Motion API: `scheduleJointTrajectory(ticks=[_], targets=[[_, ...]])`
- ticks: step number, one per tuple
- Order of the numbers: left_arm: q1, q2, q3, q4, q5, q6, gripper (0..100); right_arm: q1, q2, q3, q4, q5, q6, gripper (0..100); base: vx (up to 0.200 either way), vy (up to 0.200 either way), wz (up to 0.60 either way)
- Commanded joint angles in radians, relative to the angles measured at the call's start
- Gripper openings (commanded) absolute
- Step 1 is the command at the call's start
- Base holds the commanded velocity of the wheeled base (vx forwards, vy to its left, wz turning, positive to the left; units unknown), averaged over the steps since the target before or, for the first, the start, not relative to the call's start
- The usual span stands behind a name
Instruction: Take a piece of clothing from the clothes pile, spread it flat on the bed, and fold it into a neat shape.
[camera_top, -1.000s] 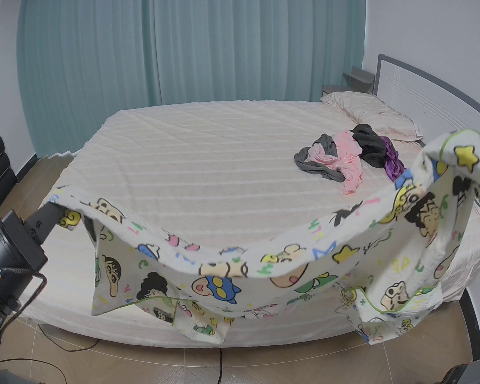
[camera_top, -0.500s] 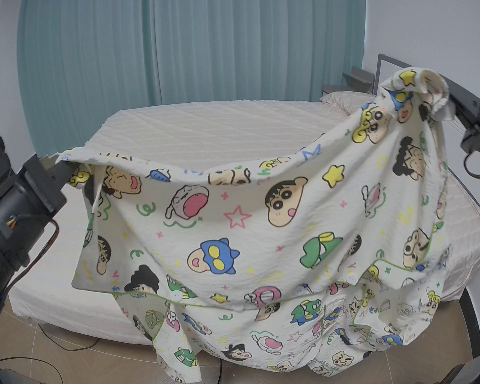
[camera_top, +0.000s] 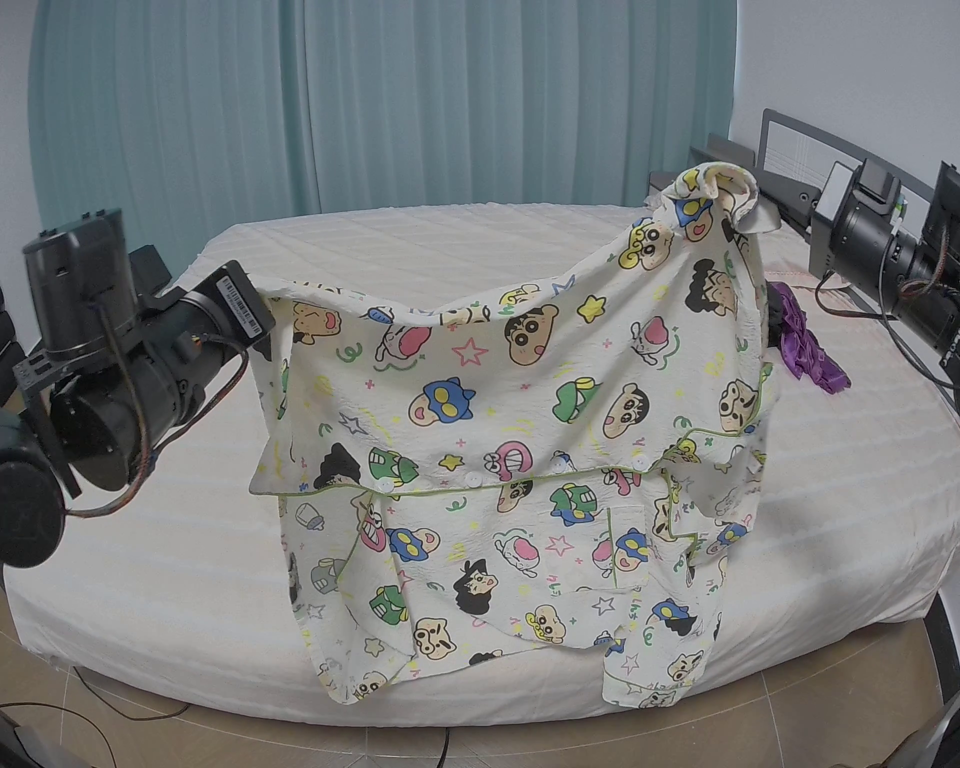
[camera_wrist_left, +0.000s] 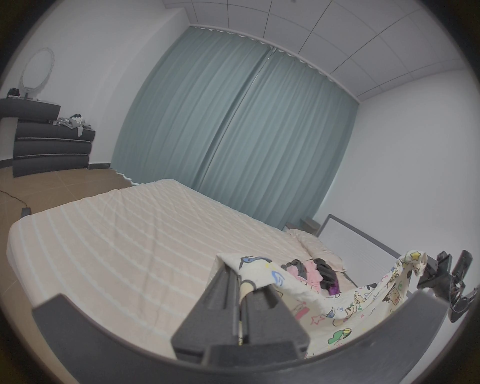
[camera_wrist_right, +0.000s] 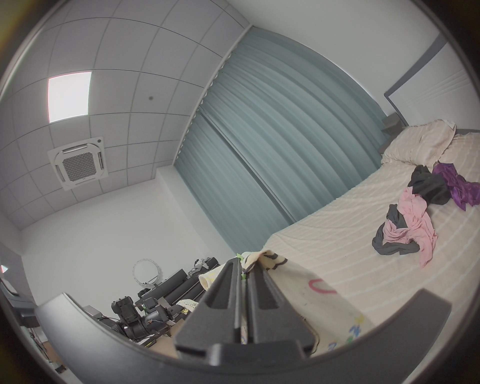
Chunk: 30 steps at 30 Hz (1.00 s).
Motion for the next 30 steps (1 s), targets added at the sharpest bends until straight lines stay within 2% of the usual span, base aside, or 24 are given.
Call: scheduleJointTrajectory(ticks=[1, 13, 25, 30], targets=[[0.034, 0.118, -0.047, -0.001, -0.001, -0.002, 0, -0.008, 0.088, -0.020, -0.003, -0.004, 0.000, 0, 0.200, 0.000, 0.00], [0.075, 0.310, -0.159, -0.001, 0.001, -0.005, 0, -0.023, 0.206, -0.084, 0.004, -0.042, -0.003, 0, 0.200, 0.000, 0.00], [0.093, 0.399, -0.173, 0.002, 0.002, -0.074, 0, -0.020, 0.276, -0.098, 0.004, -0.060, -0.005, 0, 0.000, 0.000, 0.00], [0.103, 0.453, -0.200, 0.005, 0.002, -0.074, 0, -0.020, 0.322, -0.098, 0.004, -0.062, -0.005, 0, 0.200, 0.000, 0.00]])
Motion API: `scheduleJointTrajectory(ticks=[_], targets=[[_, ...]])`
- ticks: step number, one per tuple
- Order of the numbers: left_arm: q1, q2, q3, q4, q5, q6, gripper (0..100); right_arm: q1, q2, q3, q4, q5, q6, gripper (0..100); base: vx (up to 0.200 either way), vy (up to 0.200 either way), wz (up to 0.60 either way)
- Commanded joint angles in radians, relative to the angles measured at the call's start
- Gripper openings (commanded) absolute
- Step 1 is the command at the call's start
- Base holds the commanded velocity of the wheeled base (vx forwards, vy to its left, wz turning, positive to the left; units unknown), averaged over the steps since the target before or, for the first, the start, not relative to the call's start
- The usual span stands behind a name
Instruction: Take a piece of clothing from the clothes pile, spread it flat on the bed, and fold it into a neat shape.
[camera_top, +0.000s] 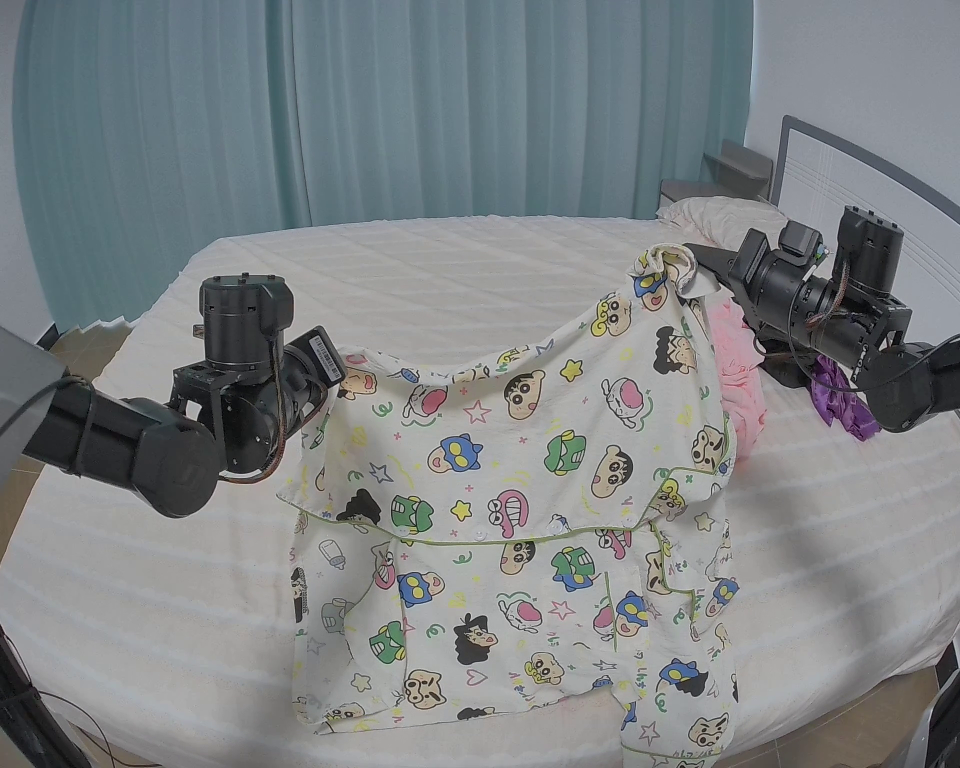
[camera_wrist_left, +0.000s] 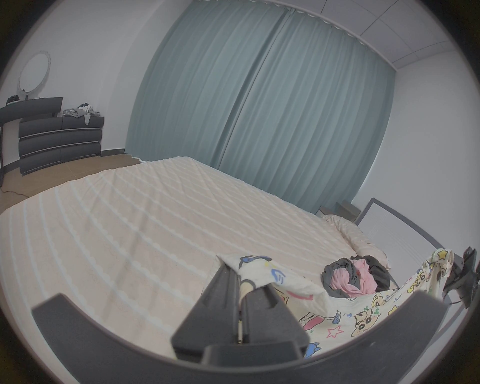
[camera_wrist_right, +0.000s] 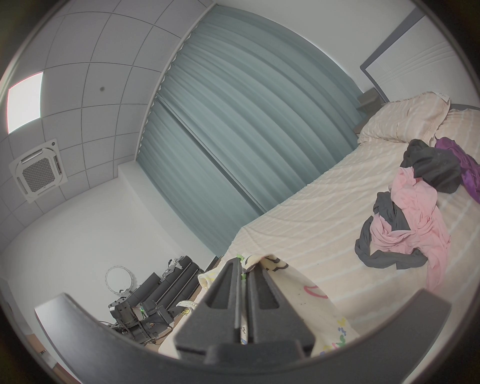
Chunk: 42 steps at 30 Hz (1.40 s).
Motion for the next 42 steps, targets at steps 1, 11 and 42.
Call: scheduleJointTrajectory(ticks=[1, 11, 42], targets=[[0.007, 0.062, -0.023, 0.001, 0.000, -0.001, 0, 0.000, 0.054, 0.001, -0.002, -0.001, 0.000, 0, 0.200, 0.000, 0.00], [0.030, 0.163, -0.064, 0.000, -0.001, -0.002, 0, 0.000, 0.177, -0.024, -0.009, -0.096, 0.000, 0, 0.020, 0.000, 0.00], [0.167, 0.479, -0.423, 0.104, 0.010, 0.009, 100, 0.020, 0.470, -0.239, -0.002, -0.308, 0.017, 100, 0.000, 0.000, 0.00]])
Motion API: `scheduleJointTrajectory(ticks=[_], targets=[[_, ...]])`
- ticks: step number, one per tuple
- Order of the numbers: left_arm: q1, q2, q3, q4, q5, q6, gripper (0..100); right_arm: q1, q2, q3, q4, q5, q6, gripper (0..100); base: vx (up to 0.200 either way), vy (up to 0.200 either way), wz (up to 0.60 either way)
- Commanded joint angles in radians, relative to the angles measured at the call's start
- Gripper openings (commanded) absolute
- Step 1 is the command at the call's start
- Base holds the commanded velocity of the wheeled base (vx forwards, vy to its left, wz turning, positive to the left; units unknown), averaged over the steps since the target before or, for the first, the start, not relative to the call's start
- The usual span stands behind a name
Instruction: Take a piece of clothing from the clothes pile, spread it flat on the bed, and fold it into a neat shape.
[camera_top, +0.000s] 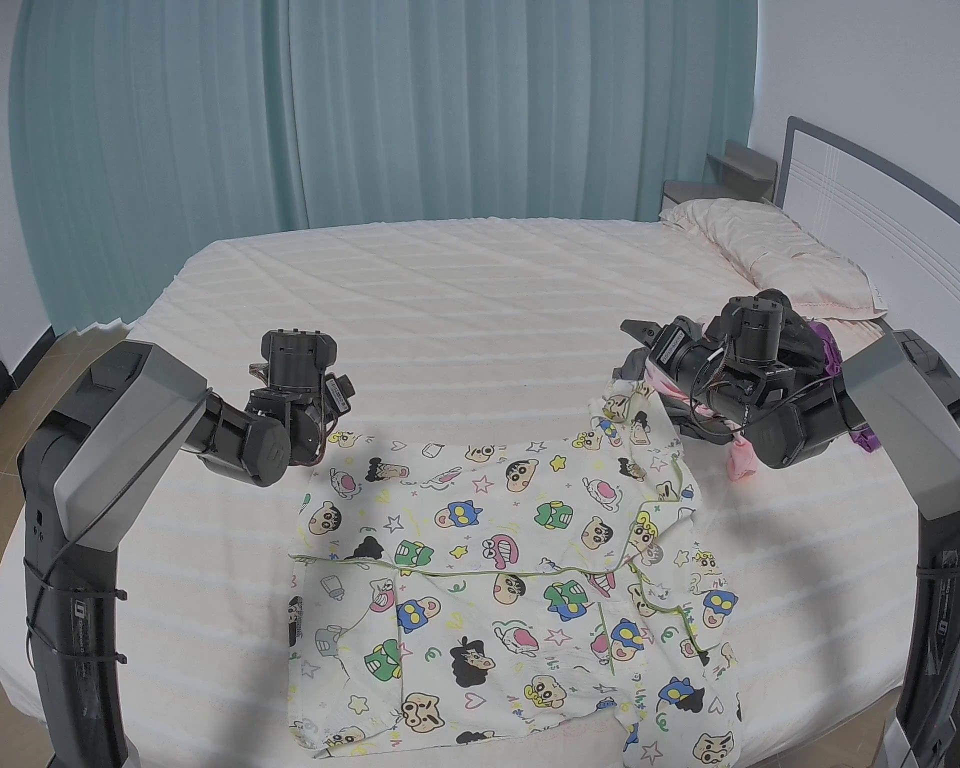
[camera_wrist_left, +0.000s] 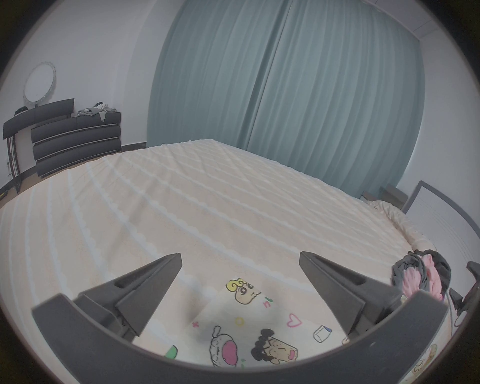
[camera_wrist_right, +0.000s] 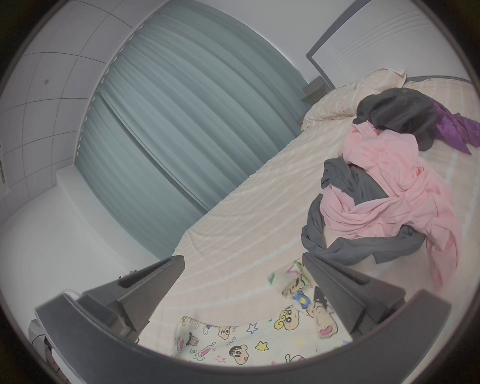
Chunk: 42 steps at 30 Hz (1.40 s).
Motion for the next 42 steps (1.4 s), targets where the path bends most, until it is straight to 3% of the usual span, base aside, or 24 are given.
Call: scheduleJointTrajectory(ticks=[1, 10, 12, 16, 19, 21, 24, 27, 31, 39, 42], targets=[[0.019, 0.019, -0.019, 0.000, 0.002, 0.000, 100, -0.002, 0.031, -0.010, -0.005, -0.005, 0.001, 100, 0.000, 0.000, 0.00], [0.032, -0.072, 0.117, -0.003, -0.008, -0.014, 100, -0.079, -0.075, 0.113, 0.038, 0.009, -0.009, 100, 0.000, 0.000, 0.00], [0.026, -0.153, 0.235, -0.020, -0.034, -0.018, 100, -0.120, -0.154, 0.241, 0.051, 0.045, -0.010, 100, 0.000, 0.000, 0.00], [0.009, -0.267, 0.379, -0.025, -0.091, -0.083, 100, -0.148, -0.222, 0.384, 0.043, 0.056, 0.007, 100, 0.000, 0.000, 0.00], [0.003, -0.291, 0.410, -0.022, -0.105, -0.101, 100, -0.148, -0.233, 0.415, 0.043, 0.056, 0.017, 100, 0.000, 0.000, 0.00], [-0.027, -0.382, 0.562, -0.025, -0.146, -0.160, 100, -0.148, -0.268, 0.547, 0.043, 0.056, 0.102, 100, 0.000, 0.000, 0.00], [-0.050, -0.437, 0.654, -0.026, -0.171, -0.207, 100, -0.149, -0.276, 0.636, 0.041, 0.058, 0.125, 100, 0.000, 0.000, 0.00], [-0.068, -0.498, 0.728, -0.025, -0.222, -0.270, 100, -0.172, -0.276, 0.708, 0.029, 0.073, 0.109, 100, 0.000, 0.000, 0.00], [-0.085, -0.536, 0.786, -0.026, -0.258, -0.313, 100, -0.189, -0.268, 0.761, 0.017, 0.131, 0.024, 100, 0.000, 0.000, 0.00], [-0.105, -0.529, 0.809, -0.026, -0.297, -0.411, 100, -0.192, -0.262, 0.788, 0.017, 0.142, 0.013, 100, 0.000, 0.000, 0.00], [-0.108, -0.498, 0.809, -0.026, -0.327, -0.417, 100, -0.191, -0.243, 0.801, 0.017, 0.167, -0.036, 100, 0.000, 0.000, 0.00]])
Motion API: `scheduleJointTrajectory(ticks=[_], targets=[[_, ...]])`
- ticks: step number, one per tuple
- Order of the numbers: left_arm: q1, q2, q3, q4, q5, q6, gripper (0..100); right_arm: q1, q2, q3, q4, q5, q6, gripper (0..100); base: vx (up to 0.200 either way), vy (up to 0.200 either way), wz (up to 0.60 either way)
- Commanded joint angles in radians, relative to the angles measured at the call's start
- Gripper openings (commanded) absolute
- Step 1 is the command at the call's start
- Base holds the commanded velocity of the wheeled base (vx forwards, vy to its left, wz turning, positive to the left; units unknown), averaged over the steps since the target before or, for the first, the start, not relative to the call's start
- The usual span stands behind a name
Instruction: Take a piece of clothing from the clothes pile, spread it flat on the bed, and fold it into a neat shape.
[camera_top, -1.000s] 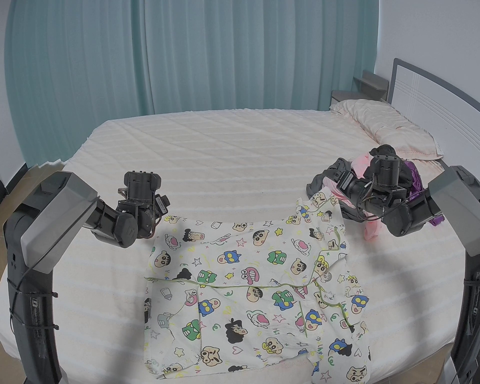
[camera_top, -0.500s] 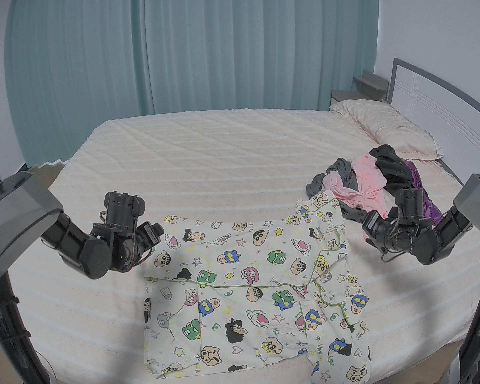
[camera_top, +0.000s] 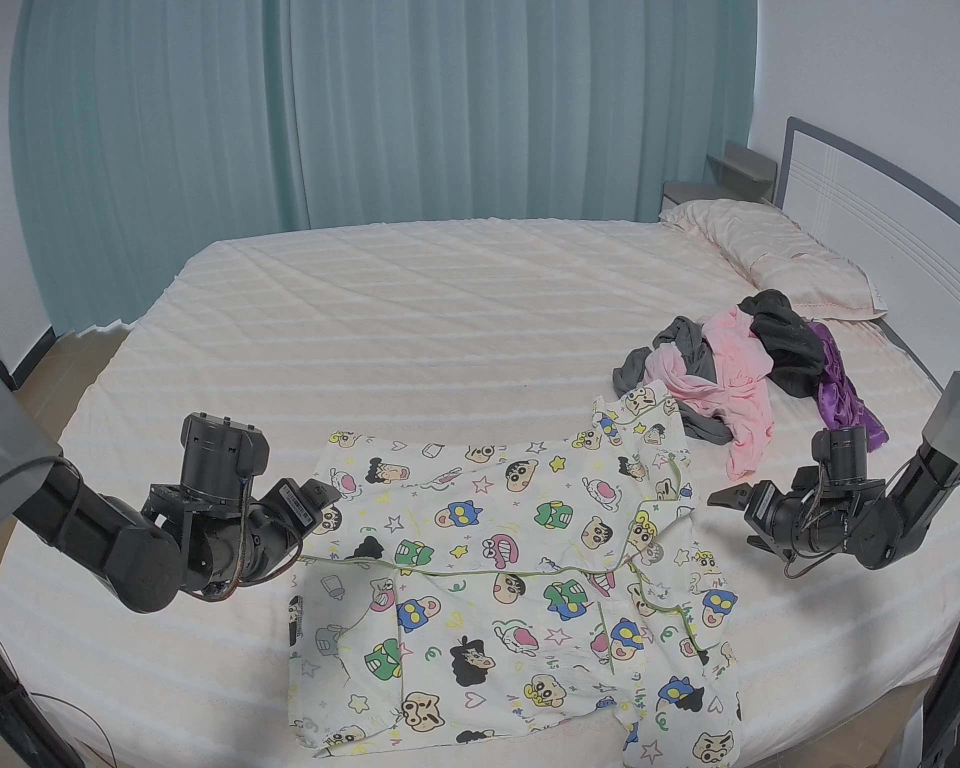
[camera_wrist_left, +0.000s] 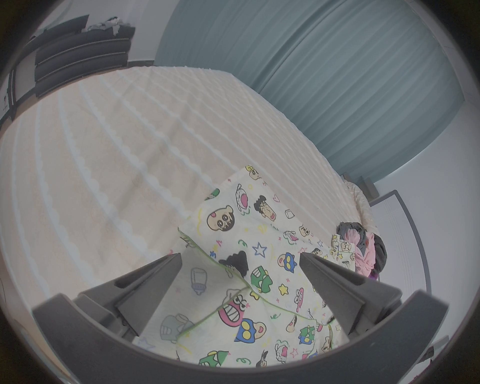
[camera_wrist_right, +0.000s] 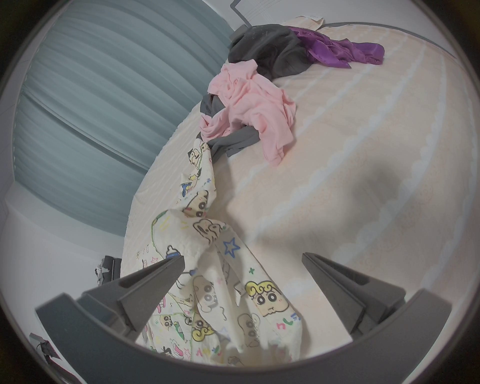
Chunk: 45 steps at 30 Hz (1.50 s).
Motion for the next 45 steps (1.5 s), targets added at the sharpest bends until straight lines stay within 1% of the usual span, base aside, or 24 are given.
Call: scheduleJointTrajectory(ticks=[1, 2, 5, 16, 18, 19, 21, 24, 26, 27, 30, 32, 33, 34, 35, 37, 45], targets=[[-0.007, 0.013, 0.005, 0.000, -0.013, -0.004, 100, 0.000, 0.015, 0.016, 0.000, 0.019, -0.038, 100, 0.000, 0.000, 0.00], [-0.008, 0.022, 0.005, 0.000, -0.016, -0.004, 100, 0.004, 0.024, 0.017, 0.000, 0.039, -0.081, 100, 0.000, 0.000, 0.00], [-0.019, 0.025, 0.005, 0.000, -0.016, -0.013, 100, 0.008, 0.053, 0.002, -0.002, 0.059, -0.111, 100, 0.000, 0.000, 0.00], [-0.021, 0.035, 0.005, -0.002, -0.017, -0.026, 100, -0.009, 0.070, -0.006, 0.000, 0.036, -0.113, 100, 0.000, 0.000, 0.00], [-0.021, 0.035, 0.005, -0.002, -0.016, -0.024, 100, -0.028, 0.064, -0.012, 0.000, -0.010, -0.122, 100, 0.000, 0.000, 0.00], [-0.021, 0.035, 0.005, -0.002, -0.016, -0.024, 100, -0.029, 0.062, -0.012, 0.000, -0.019, -0.128, 100, 0.000, 0.000, 0.00], [-0.021, 0.036, 0.005, -0.011, -0.016, -0.024, 100, -0.029, 0.071, -0.009, 0.002, -0.053, -0.171, 100, 0.000, 0.000, 0.00], [-0.021, 0.042, 0.007, -0.016, -0.016, -0.024, 100, -0.009, 0.094, -0.001, 0.000, -0.085, -0.220, 100, 0.000, 0.000, 0.00], [-0.021, 0.042, 0.007, -0.016, -0.016, -0.024, 100, 0.004, 0.104, 0.000, 0.000, -0.096, -0.233, 100, 0.000, 0.000, 0.00], [-0.021, 0.042, 0.007, -0.016, -0.014, -0.024, 100, 0.032, 0.113, 0.000, -0.002, -0.124, -0.250, 100, 0.000, 0.000, 0.00], [-0.019, 0.042, 0.007, -0.014, -0.014, -0.024, 100, 0.075, 0.127, -0.015, -0.002, -0.163, -0.269, 100, 0.000, 0.000, 0.00], [-0.021, 0.042, 0.007, -0.014, -0.014, -0.024, 100, 0.106, 0.136, -0.044, 0.003, -0.202, -0.285, 100, 0.000, 0.000, 0.00], [-0.021, 0.044, 0.007, -0.014, -0.014, -0.024, 100, 0.110, 0.139, -0.050, 0.005, -0.209, -0.286, 100, 0.000, 0.000, 0.00], [-0.021, 0.042, 0.013, -0.016, -0.014, -0.024, 100, 0.135, 0.156, -0.072, 0.011, -0.257, -0.299, 100, 0.000, 0.000, 0.00], [-0.021, 0.042, 0.013, -0.016, -0.014, -0.024, 100, 0.135, 0.156, -0.072, 0.011, -0.257, -0.299, 100, 0.000, 0.000, 0.00], [-0.021, 0.041, 0.016, -0.016, -0.014, -0.024, 100, 0.159, 0.163, -0.081, 0.011, -0.288, -0.326, 100, 0.000, 0.000, 0.00], [-0.021, 0.042, 0.017, -0.032, -0.013, -0.023, 100, 0.190, 0.156, -0.087, 0.015, -0.288, -0.337, 100, 0.000, 0.000, 0.00]])
